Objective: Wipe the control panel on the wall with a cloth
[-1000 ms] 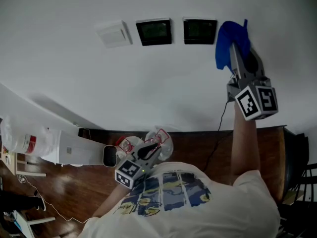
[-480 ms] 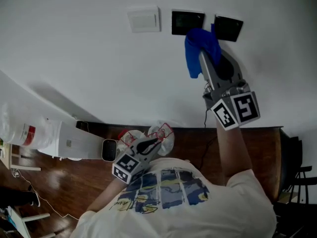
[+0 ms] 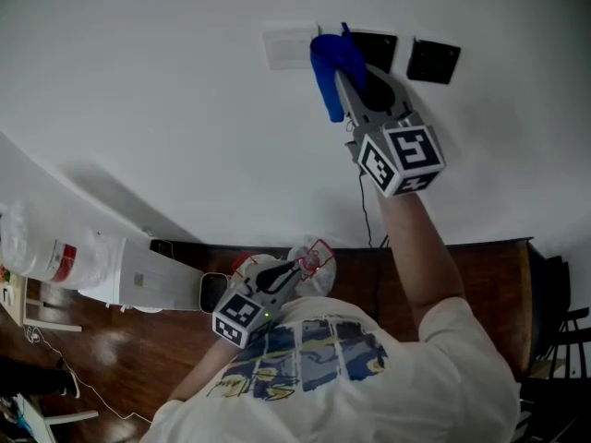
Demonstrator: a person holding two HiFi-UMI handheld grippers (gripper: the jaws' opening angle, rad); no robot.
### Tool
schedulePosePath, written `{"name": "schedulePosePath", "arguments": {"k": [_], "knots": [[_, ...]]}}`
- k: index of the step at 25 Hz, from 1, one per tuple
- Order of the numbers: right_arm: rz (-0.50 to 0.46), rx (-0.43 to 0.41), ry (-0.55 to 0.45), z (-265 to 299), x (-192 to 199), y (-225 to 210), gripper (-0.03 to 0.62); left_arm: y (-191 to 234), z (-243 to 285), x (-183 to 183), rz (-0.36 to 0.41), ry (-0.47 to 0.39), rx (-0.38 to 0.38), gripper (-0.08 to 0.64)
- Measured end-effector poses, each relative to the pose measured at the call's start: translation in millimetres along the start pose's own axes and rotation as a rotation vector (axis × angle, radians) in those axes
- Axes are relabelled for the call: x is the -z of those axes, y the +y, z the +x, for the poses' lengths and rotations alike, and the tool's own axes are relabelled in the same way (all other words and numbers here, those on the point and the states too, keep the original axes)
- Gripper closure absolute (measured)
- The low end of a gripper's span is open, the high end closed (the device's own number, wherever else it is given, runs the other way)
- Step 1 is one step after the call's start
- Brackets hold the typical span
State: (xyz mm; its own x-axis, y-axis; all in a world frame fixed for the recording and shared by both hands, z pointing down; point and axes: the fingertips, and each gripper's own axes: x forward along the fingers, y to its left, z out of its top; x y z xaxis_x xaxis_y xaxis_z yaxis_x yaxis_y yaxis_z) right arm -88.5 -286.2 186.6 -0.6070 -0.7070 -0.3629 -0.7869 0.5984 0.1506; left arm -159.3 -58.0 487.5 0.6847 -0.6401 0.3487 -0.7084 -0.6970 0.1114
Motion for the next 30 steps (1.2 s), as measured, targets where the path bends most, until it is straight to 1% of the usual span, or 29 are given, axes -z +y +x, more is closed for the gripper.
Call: {"name": "schedulePosePath", "arguments": {"k": [9, 15, 21, 26, 30], "knots": [[-0.002, 0.036, 0.013, 3, 7, -24, 0.499, -4, 10, -1, -0.006, 0.004, 0.016, 0.499], [0.001, 0.055, 0.000, -4, 3, -43, 0.499, -5, 19, -2, -0.015, 0.012, 0.005, 0.499], [-0.001, 0.064, 0.000, -17, 0, -63, 0.499, -23, 37, -5, -0.017, 0.029, 0.043, 0.499], [-0.004, 0.069, 0.000, -26, -1, -77, 0.499, -27, 46, -8, -0.026, 0.015, 0.021, 0.499], [-0.004, 0.064, 0.000, -32, -2, -86, 0.499, -36, 55, -12, -0.019, 0.021, 0.033, 0.499]]}}
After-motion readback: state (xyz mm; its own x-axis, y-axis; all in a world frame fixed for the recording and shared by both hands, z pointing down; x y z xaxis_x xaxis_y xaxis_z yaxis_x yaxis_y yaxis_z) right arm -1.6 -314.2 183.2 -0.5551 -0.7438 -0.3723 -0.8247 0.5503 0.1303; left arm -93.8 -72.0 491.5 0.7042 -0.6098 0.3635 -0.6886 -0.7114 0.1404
